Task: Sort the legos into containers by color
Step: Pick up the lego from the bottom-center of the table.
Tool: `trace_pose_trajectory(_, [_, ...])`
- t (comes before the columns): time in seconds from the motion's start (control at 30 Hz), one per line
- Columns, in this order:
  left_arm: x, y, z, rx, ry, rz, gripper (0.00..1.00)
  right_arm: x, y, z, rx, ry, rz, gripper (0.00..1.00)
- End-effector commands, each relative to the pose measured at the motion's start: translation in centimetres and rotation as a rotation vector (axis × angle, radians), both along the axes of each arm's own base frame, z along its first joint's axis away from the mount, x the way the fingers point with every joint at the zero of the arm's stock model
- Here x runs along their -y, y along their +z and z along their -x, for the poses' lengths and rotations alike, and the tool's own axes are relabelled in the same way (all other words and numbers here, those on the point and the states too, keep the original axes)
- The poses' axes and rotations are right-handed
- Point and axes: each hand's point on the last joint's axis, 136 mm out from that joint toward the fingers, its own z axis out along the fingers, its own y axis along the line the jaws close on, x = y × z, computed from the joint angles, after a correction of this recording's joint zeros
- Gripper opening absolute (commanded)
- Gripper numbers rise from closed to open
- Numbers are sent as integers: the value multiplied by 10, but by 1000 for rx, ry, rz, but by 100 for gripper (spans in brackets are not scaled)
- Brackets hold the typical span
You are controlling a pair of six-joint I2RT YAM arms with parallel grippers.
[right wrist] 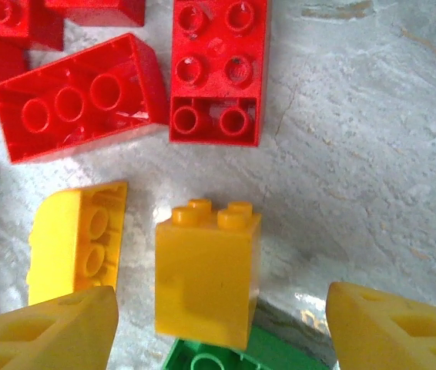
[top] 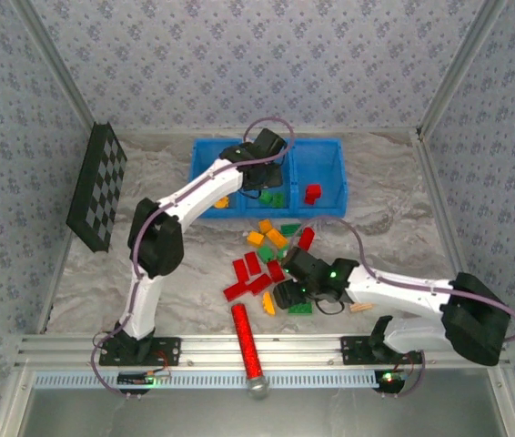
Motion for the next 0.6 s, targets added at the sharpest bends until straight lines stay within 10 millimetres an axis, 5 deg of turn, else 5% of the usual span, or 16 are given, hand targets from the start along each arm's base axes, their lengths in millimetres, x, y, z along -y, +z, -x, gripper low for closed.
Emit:
trace_pose_trajectory(0.0, [-12,11,11,16,-13,-10,61,20,-12,21,-57,34,53,74])
trace_pose_trajectory(0.57, [-63,24,66,7,17,-8,61,7,-25,37,-65,188,136,73])
